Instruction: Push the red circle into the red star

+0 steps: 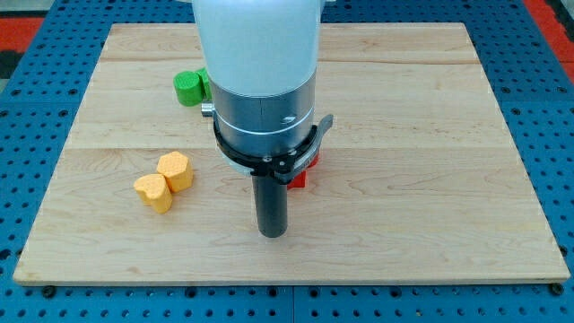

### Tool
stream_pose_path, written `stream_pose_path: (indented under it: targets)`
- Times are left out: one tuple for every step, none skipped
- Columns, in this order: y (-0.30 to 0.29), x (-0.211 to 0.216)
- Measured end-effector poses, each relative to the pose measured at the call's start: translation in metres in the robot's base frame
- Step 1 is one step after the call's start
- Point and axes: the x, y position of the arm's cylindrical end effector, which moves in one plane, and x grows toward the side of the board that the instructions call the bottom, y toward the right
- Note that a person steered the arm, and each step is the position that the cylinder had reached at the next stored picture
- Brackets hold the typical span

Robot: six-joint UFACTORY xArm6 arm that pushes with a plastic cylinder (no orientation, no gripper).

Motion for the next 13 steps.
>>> stream_pose_path:
  targets:
    - [0.002,0.000]
    - [0.027,-0.009]
    - [0.008,-0.035]
    - [-0.018,-0.041]
    - [-0.013,-0.059]
    - [-0.013,-0.052]
    - [0.004,-0.007]
    - [0.076,-0.017]
    - [0.082,-0.038]
    - [0.111,-0.084]
    - [0.119,-0.130]
    - [0.073,-0.110]
    - [0.023,-0.077]
